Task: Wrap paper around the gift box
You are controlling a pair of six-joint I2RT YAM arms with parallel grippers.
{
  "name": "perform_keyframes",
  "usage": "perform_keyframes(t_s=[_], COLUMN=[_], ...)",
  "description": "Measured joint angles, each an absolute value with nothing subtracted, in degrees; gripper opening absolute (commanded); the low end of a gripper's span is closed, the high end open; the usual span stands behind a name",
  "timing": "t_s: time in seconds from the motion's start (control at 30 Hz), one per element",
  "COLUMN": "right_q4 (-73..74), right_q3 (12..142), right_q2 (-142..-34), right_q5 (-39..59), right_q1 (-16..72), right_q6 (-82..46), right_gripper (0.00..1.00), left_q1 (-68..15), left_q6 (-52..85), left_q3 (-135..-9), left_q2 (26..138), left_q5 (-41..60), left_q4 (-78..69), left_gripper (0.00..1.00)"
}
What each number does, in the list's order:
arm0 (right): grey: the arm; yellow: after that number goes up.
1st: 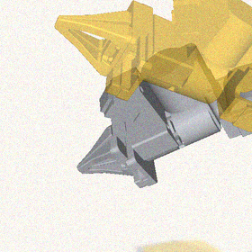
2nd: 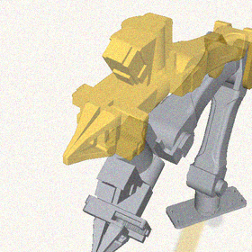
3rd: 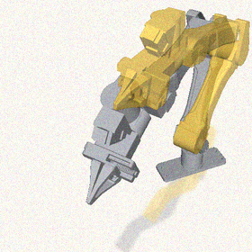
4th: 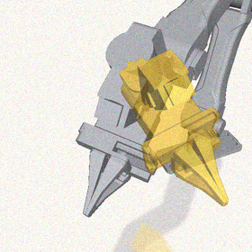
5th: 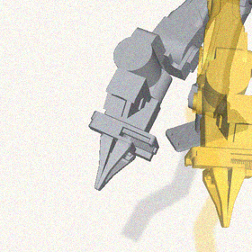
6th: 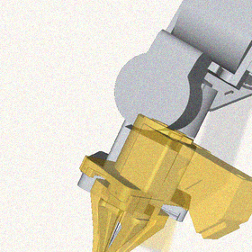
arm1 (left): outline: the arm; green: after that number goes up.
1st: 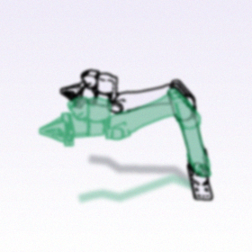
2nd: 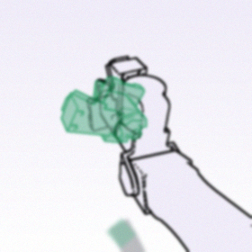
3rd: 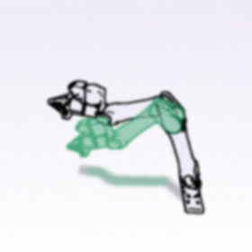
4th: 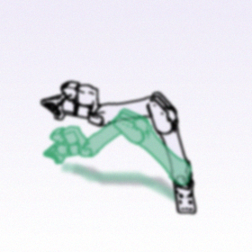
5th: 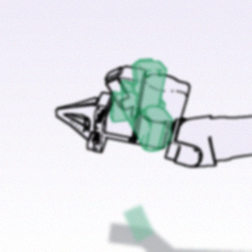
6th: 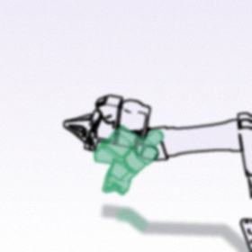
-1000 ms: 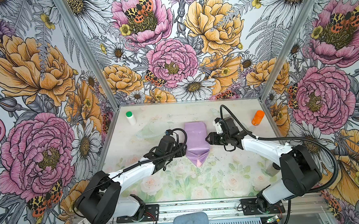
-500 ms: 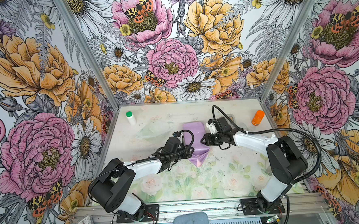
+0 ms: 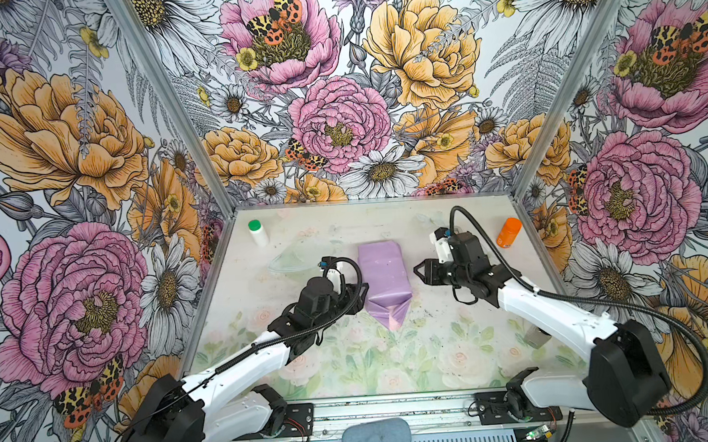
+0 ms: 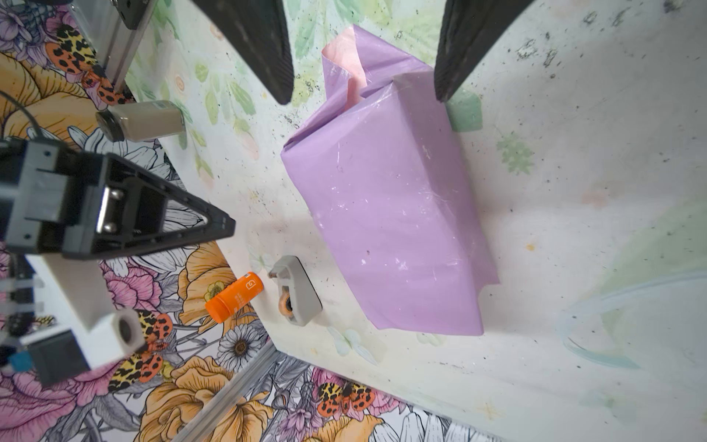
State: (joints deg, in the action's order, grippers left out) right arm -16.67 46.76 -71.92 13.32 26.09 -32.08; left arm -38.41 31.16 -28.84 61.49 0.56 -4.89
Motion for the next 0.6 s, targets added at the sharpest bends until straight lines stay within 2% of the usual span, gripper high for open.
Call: perform_keyframes(t_s=[0.13,0.23,0.6], right_q4=[-14.2,-10.6,7.8], right_q3=[36.8,30.2,25.3], right_q2=[-66.3,-65.9,-77.8], right_q5=[11.7,10.5,6.6], right_q1=[29.1,33.1,40.9], right_q6=[-36.9,-41.2,-49.0], right_gripper=[0.31,0.28,0.23], left_q1=[-37.4,-37.3,-37.2], left_q6=[31.4,31.6,31.6], left_q3=[-24.8,-23.1,-22.9], left_q2=[61.2,61.5,62.4], left_q5=[0.4,0.4,0.4], left_q4=[-4.6,-4.5,-6.0], left_gripper=[0.59,0.59,0.59])
